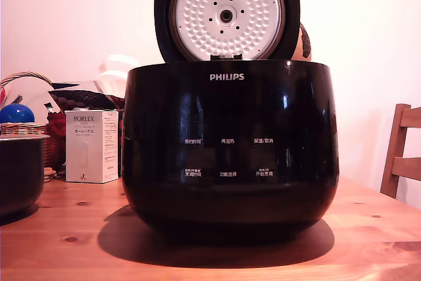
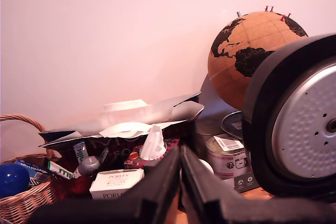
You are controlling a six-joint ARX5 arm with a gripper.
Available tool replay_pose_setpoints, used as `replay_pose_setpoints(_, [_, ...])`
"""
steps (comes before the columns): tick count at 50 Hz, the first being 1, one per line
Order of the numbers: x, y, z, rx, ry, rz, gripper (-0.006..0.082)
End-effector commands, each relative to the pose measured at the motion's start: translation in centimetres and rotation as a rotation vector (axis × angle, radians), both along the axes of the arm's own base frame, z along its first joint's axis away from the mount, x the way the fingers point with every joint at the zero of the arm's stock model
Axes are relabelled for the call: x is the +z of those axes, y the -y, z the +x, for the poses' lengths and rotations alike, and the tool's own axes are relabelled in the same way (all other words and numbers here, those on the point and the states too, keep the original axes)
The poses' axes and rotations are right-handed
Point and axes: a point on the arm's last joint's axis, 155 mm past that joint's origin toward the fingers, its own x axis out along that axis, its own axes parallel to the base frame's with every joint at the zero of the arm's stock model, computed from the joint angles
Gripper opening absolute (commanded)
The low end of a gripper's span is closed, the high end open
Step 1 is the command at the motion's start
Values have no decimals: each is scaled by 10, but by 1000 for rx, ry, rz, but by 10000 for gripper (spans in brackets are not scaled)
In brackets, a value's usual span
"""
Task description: Pick up the metallic pot next to the rice cooker
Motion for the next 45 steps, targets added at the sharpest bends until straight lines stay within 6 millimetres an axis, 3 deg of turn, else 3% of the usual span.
replay_pose_setpoints(1, [-11,-2,1,5,-21,13,-21])
replay_pose_setpoints(16, [-11,-3,2,12,-19,16,-21])
replay_pose_setpoints(24, [-21,-24,6,82,-37,115,-21])
replay_pose_setpoints(31, [-61,-45,5,118,-176,255,-21])
replay_pose_setpoints(34, [-83,-51,1,104,-237,394,-21])
replay_pose_setpoints(45, [-158,-55,-40,-91,-492,751,-21])
